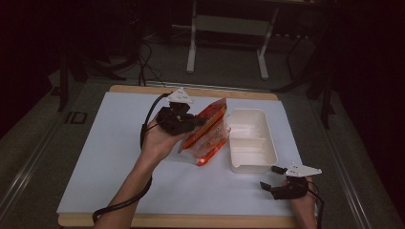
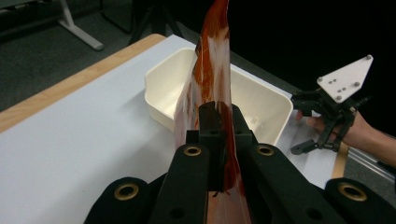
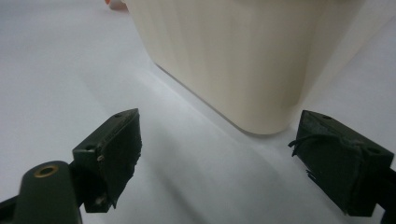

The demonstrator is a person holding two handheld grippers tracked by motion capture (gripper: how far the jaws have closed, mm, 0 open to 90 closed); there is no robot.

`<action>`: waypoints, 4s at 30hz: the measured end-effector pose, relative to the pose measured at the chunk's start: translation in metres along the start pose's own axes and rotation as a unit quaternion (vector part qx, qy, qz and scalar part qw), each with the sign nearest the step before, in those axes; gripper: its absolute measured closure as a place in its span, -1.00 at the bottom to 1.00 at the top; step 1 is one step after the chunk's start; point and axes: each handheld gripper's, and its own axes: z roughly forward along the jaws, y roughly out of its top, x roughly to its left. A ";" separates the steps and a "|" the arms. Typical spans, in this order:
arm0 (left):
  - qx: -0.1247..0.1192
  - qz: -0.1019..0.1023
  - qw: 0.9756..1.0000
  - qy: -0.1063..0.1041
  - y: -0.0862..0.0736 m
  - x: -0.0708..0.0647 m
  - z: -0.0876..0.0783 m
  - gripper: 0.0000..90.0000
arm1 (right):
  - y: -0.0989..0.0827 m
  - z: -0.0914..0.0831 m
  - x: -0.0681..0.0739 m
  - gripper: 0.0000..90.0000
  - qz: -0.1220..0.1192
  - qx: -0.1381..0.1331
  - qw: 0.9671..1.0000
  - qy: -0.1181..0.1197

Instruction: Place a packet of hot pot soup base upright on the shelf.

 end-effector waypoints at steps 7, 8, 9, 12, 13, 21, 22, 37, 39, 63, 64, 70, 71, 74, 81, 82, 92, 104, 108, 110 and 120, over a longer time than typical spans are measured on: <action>-0.009 -0.002 1.000 0.004 0.005 0.002 0.001 1.00 | 0.000 0.000 0.000 -0.67 0.000 0.000 1.000 0.000; -0.010 -0.001 1.000 0.005 0.006 0.002 0.001 1.00 | 0.000 0.000 0.000 -0.67 0.000 0.000 1.000 0.000; -0.011 -0.001 1.000 0.005 0.007 0.002 0.001 1.00 | 0.000 0.000 0.000 -0.67 0.000 0.000 1.000 0.000; -0.013 0.000 1.000 0.007 0.010 0.003 0.002 1.00 | 0.000 0.000 0.000 -0.67 0.000 -0.001 1.000 0.000; -0.014 0.000 1.000 0.007 0.011 0.003 0.002 1.00 | 0.000 0.000 0.000 -0.67 -0.001 -0.001 1.000 -0.001; -0.022 0.005 1.000 0.012 0.021 0.002 0.004 1.00 | 0.000 -0.001 0.000 -0.67 0.000 -0.003 1.000 0.001; -0.023 0.006 1.000 0.012 0.023 0.002 0.004 1.00 | 0.000 -0.001 -0.001 -0.67 0.000 -0.004 1.000 0.001; -0.038 0.005 0.999 0.014 0.038 0.004 0.009 1.00 | 0.000 -0.001 -0.001 -0.67 0.000 -0.005 1.000 0.004; -0.038 0.005 0.999 0.015 0.041 0.003 0.011 1.00 | 0.000 -0.001 0.000 -0.67 0.001 -0.005 1.000 0.003; -0.055 0.007 0.998 0.012 0.061 0.006 0.027 1.00 | -0.001 -0.002 -0.001 -0.67 0.001 -0.009 1.000 0.007; -0.056 0.006 0.998 0.011 0.062 0.006 0.028 1.00 | -0.001 -0.002 -0.001 -0.67 0.001 -0.009 1.000 0.007; -0.064 0.007 0.998 0.012 0.067 0.007 0.031 1.00 | -0.001 -0.003 -0.001 -0.68 0.001 -0.012 1.000 0.009; -0.065 0.008 0.998 0.013 0.068 0.007 0.032 1.00 | -0.001 -0.003 -0.001 -0.68 0.002 -0.012 1.000 0.010; -0.067 0.010 0.998 0.014 0.070 0.007 0.035 1.00 | -0.001 -0.003 -0.001 -0.68 0.001 -0.013 1.000 0.010; -0.058 0.014 0.998 0.017 0.076 0.007 0.046 1.00 | -0.001 -0.003 -0.001 -0.68 0.003 -0.013 1.000 0.010; -0.058 0.013 0.998 0.016 0.077 0.007 0.048 1.00 | -0.001 -0.003 -0.001 -0.68 0.002 -0.013 1.000 0.010; -0.053 0.017 0.998 0.017 0.086 0.007 0.060 1.00 | -0.001 -0.003 -0.002 -0.68 0.002 -0.014 1.000 0.012; -0.056 0.011 0.998 0.014 0.089 0.010 0.071 1.00 | -0.001 -0.003 -0.002 -0.68 0.003 -0.013 1.000 0.013; -0.057 0.008 0.998 0.015 0.091 0.010 0.074 1.00 | -0.001 -0.003 -0.002 -0.67 0.002 -0.014 1.000 0.013; -0.059 0.007 0.998 0.014 0.091 0.011 0.074 1.00 | -0.001 -0.003 -0.002 -0.68 0.002 -0.014 1.000 0.013; -0.062 0.003 0.998 0.014 0.098 0.012 0.078 1.00 | -0.001 -0.003 -0.002 -0.67 0.002 -0.014 1.000 0.013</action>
